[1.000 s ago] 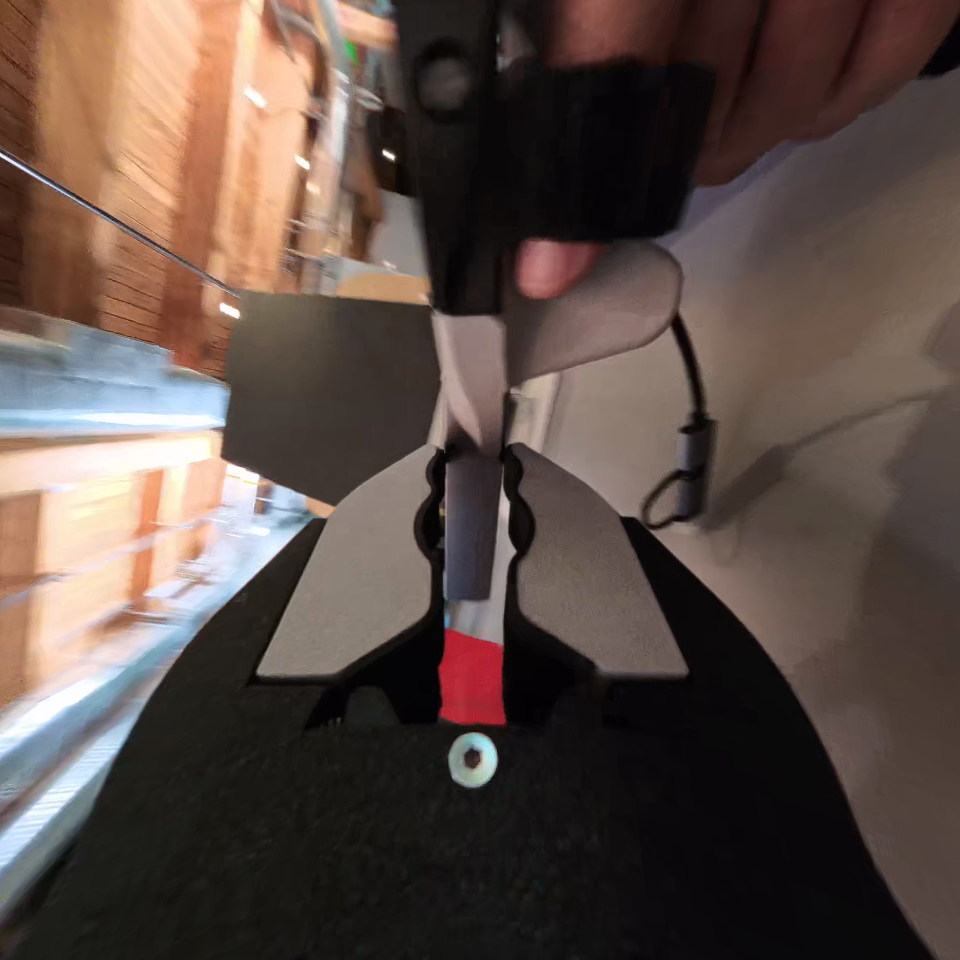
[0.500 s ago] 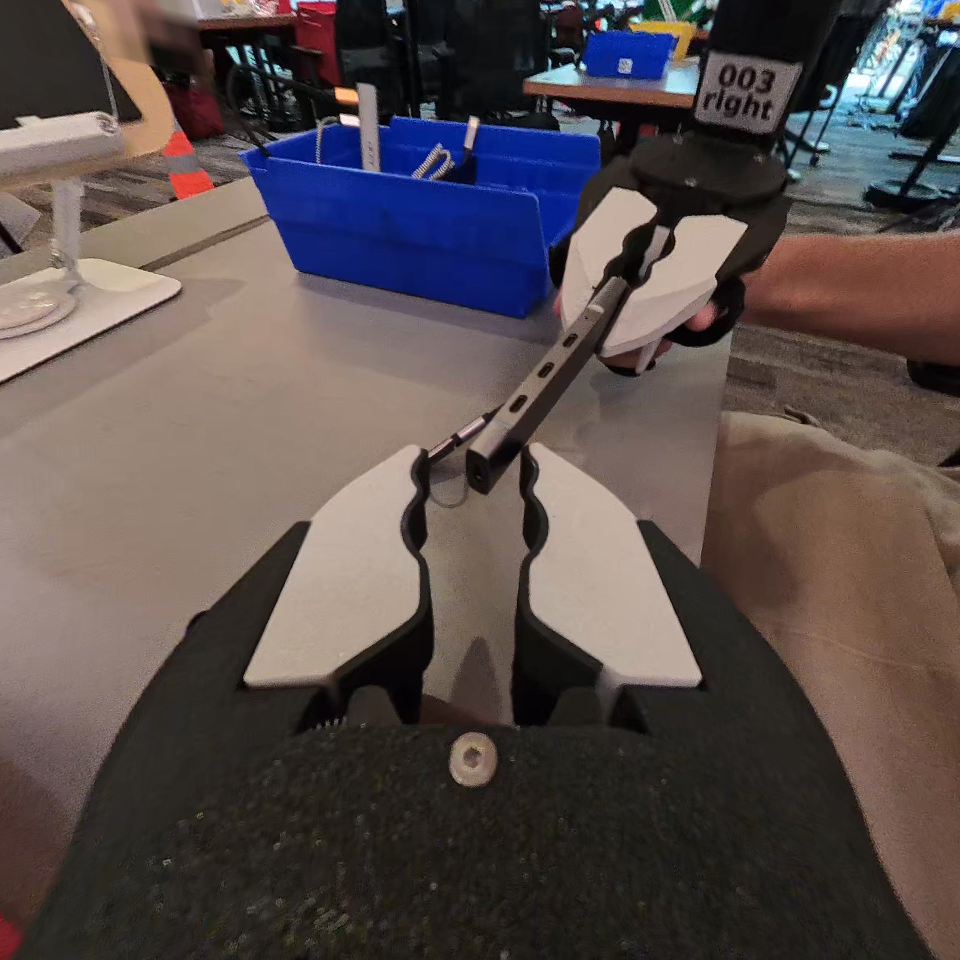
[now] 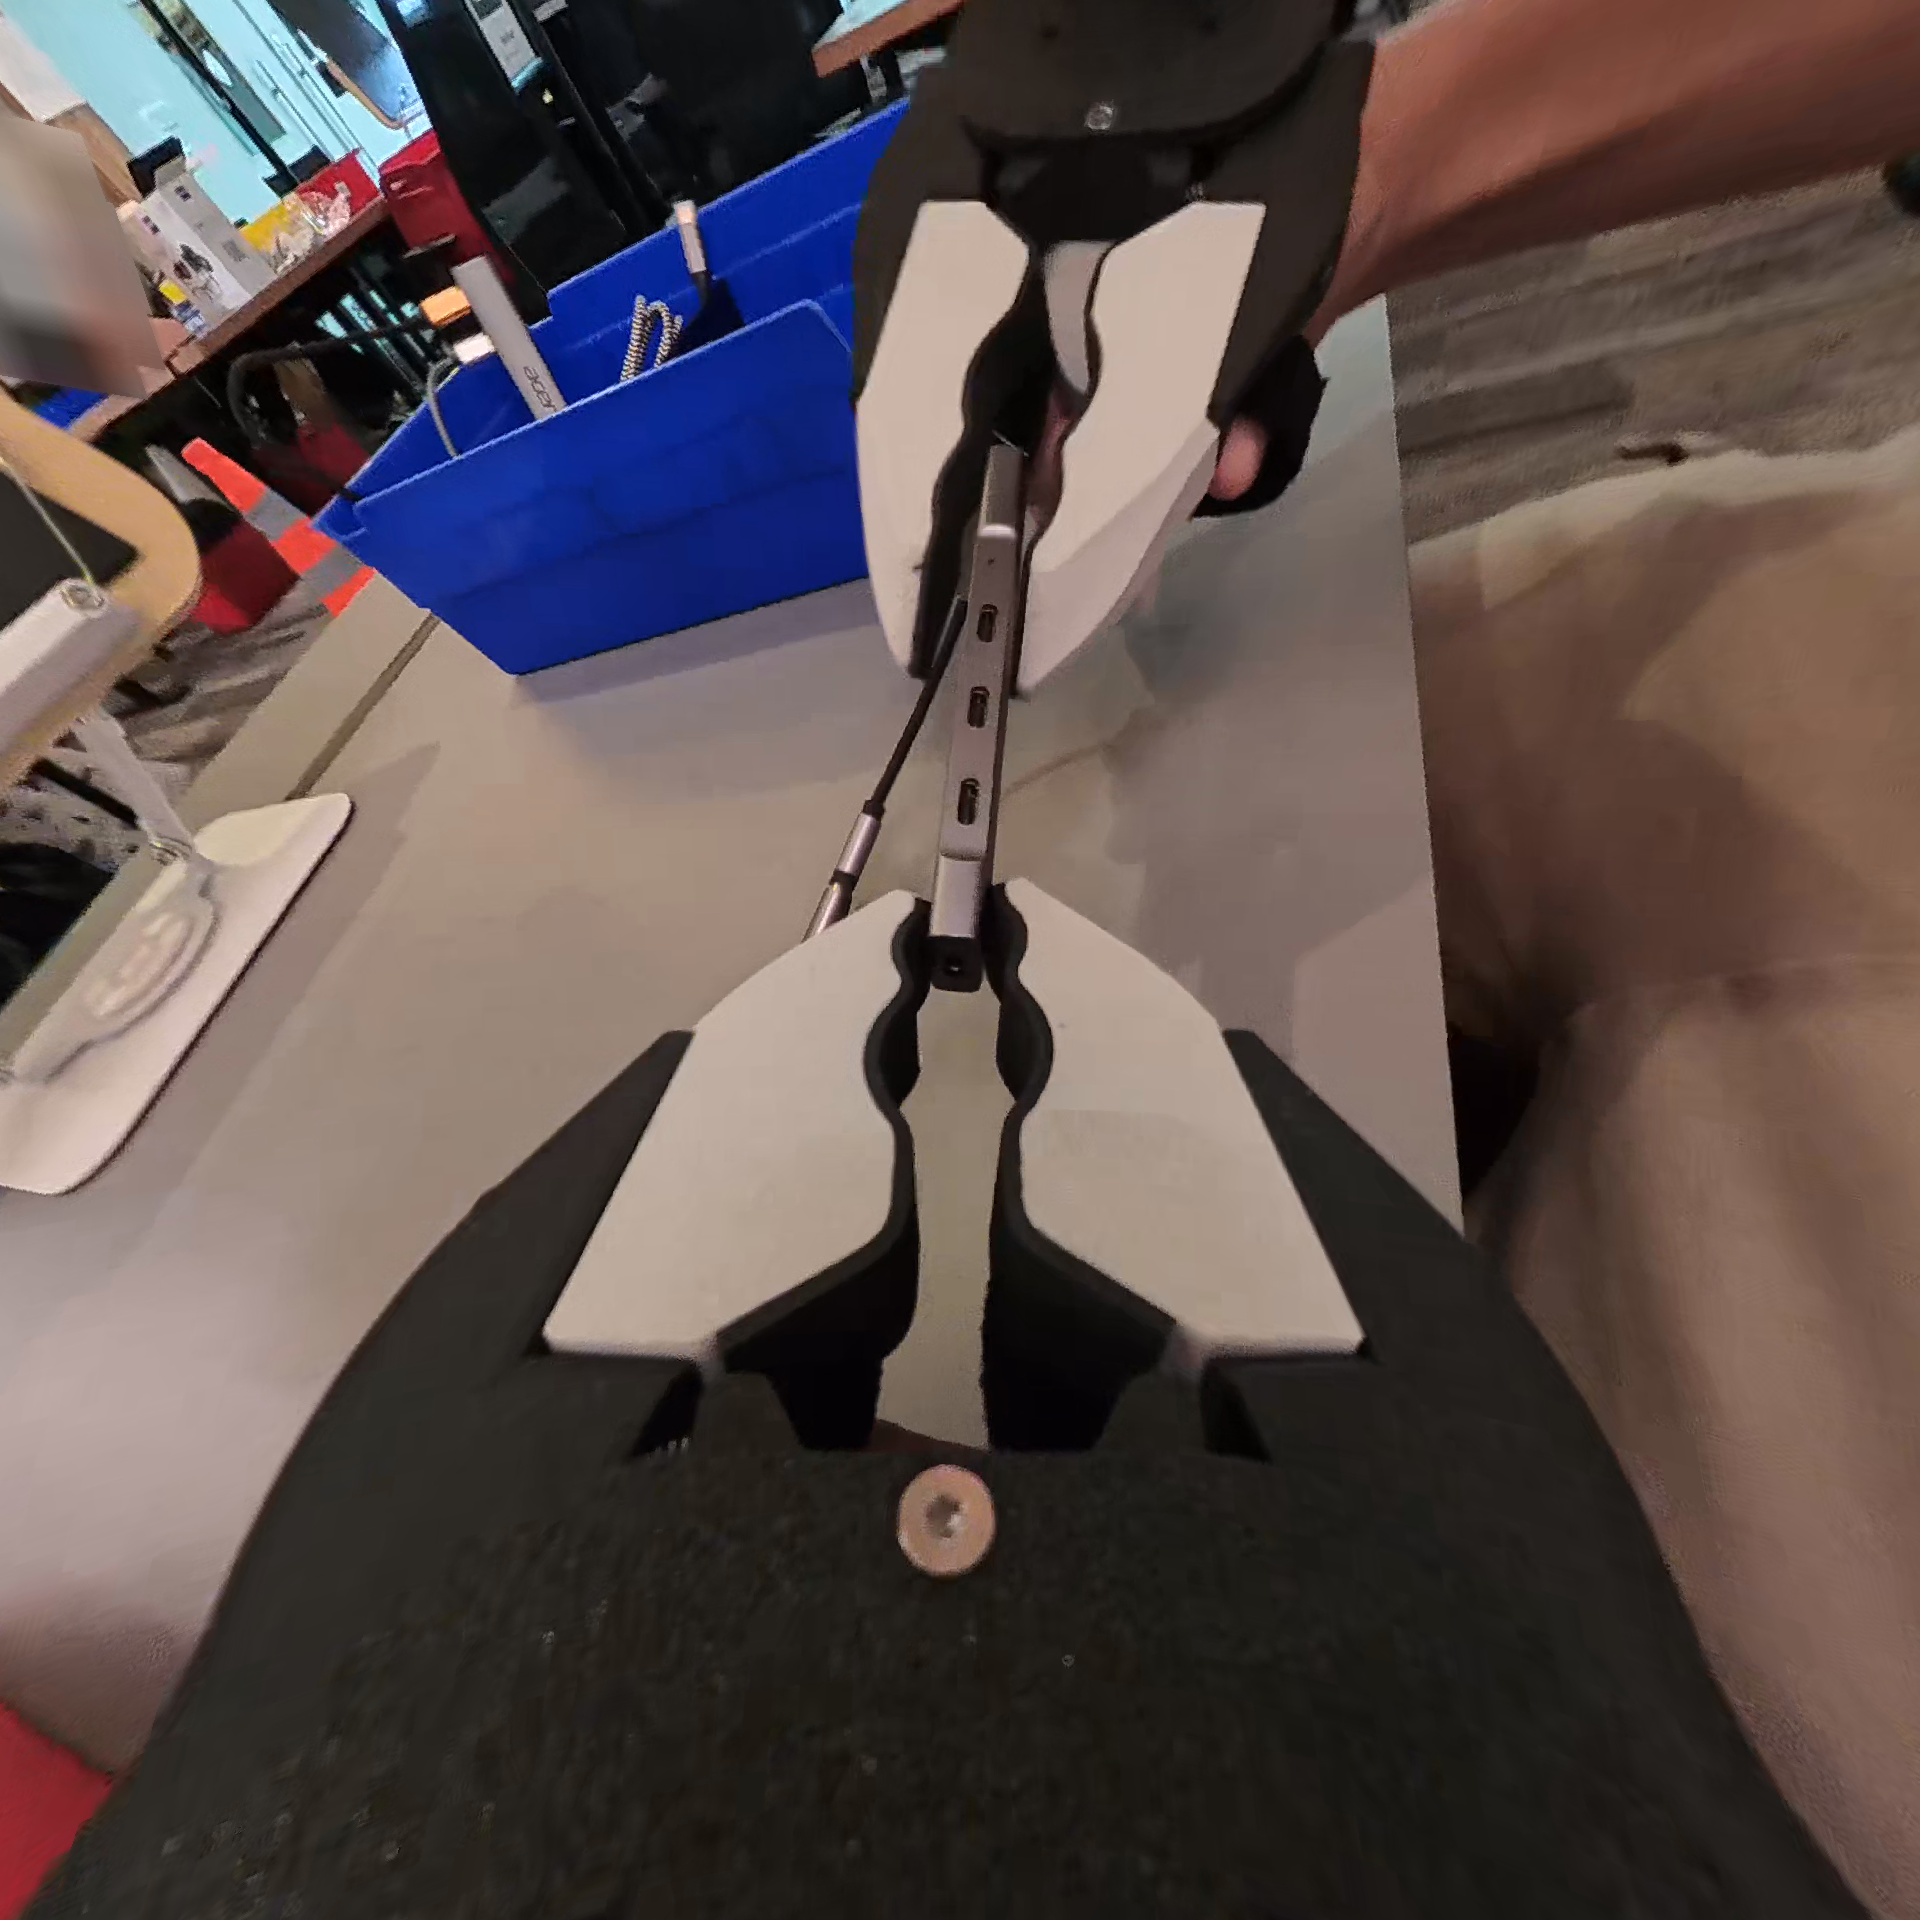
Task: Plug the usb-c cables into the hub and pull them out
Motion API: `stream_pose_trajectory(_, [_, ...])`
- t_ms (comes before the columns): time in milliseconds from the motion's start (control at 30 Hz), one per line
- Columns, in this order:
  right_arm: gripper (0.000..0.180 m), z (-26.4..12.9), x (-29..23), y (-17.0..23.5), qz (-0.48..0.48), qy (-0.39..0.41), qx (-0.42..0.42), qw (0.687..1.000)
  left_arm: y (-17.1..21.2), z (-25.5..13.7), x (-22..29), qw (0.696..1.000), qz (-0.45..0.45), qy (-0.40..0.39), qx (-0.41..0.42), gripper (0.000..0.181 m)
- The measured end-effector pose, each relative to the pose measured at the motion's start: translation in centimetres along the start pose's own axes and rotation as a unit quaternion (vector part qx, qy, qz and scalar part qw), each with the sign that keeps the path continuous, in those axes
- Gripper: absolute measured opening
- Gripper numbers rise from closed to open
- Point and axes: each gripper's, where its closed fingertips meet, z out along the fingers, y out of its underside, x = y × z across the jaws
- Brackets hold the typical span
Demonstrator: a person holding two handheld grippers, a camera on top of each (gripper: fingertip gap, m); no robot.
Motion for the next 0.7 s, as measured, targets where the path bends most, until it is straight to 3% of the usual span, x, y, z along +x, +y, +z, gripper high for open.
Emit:
stream_pose_trajectory(133, [0.016,0.8,-0.5,0.6,-0.069,0.017,-0.039,0.997,0.3,0.0,0.1,0.996,0.081,-0.007,-0.037,0.009])
stream_pose_trajectory(300, [0.009,1.6,-0.8,0.7,-0.171,0.055,-0.05,0.982,0.7,0.2,-0.1,0.992,0.12,-0.005,-0.038,0.009])
stream_pose_trajectory(533, [0.009,2.1,-0.1,0.2,-0.203,0.08,-0.041,0.975,1.5,0.5,-1.5,0.998,0.058,0.003,-0.029,0.013])
stream_pose_trajectory(633, [0.009,2.6,1.7,0.1,-0.221,0.12,-0.038,0.967,1.7,0.7,-3.5,0.998,0.024,-0.041,-0.038,0.015])
stream_pose_trajectory(700, [0.009,3.1,4.1,0.4,-0.278,0.172,-0.061,0.943,2.5,0.9,-5.9,0.992,-0.017,-0.104,-0.075,0.016])
